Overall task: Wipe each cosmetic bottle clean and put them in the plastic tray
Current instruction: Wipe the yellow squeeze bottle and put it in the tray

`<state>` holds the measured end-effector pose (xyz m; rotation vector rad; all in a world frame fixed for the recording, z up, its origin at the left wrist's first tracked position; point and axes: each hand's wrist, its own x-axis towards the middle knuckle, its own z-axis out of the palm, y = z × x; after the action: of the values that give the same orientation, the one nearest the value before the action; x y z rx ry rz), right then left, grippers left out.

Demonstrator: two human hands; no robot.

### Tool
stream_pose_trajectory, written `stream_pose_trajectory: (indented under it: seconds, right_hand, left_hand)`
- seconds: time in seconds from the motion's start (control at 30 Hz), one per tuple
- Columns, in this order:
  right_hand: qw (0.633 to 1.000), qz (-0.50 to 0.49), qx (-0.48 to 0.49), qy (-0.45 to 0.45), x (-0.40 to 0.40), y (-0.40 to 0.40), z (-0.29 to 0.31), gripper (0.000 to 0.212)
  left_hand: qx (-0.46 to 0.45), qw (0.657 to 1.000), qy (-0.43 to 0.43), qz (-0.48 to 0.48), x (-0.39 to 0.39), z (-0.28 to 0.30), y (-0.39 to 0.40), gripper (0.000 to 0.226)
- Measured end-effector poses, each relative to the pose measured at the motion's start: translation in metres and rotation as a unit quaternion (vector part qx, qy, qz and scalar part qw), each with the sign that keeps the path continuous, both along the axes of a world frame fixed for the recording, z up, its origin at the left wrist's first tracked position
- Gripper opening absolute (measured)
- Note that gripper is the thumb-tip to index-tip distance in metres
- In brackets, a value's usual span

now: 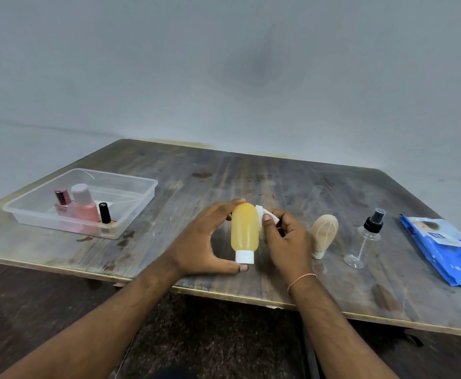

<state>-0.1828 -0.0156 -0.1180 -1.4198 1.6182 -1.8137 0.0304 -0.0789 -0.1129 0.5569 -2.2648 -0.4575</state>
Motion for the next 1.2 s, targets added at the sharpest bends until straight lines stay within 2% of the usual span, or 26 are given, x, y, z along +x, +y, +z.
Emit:
stream_pose_trajectory:
  seconds: [0.17, 0.27, 0.4, 0.57, 0.8, 1.1, 1.2]
  right_hand:
    - [0.980, 0.192, 0.030, -0.037, 0.004, 0.007, 0.007, 0.026]
    - [0.969, 0.240, 0.022, -0.057, 0.003, 0.009, 0.011, 0.024]
    - [0.961, 0.249, 0.027, -0.117, 0.002, 0.013, 0.014, 0.018]
    - [0.959, 0.249, 0.021, -0.136, 0.000, 0.014, 0.014, 0.015]
    - [0.959, 0.249, 0.040, -0.128, 0.005, 0.012, 0.014, 0.037]
    - [0.938, 0.303, 0.074, -0.149, 0.002, 0.011, 0.015, 0.045]
    - [0.942, 0.289, 0.068, -0.158, 0.001, 0.011, 0.016, 0.032]
  left_hand:
    - [0.007, 1.000, 0.025, 0.001, 0.000, 0.000, 0.001, 0.123]
    - [0.012, 1.000, 0.004, 0.004, -0.001, -0.002, 0.000, 0.123]
    - [0.023, 1.000, -0.016, 0.011, -0.003, -0.003, -0.001, 0.122]
    - [0.027, 0.999, -0.036, 0.010, -0.004, -0.004, -0.004, 0.123]
    - [0.029, 0.998, -0.057, 0.018, -0.006, -0.004, -0.004, 0.125]
    - [0.011, 0.997, -0.076, 0.031, -0.010, -0.003, -0.002, 0.130]
    - [0.024, 0.995, -0.085, 0.038, -0.010, -0.003, -0.001, 0.137]
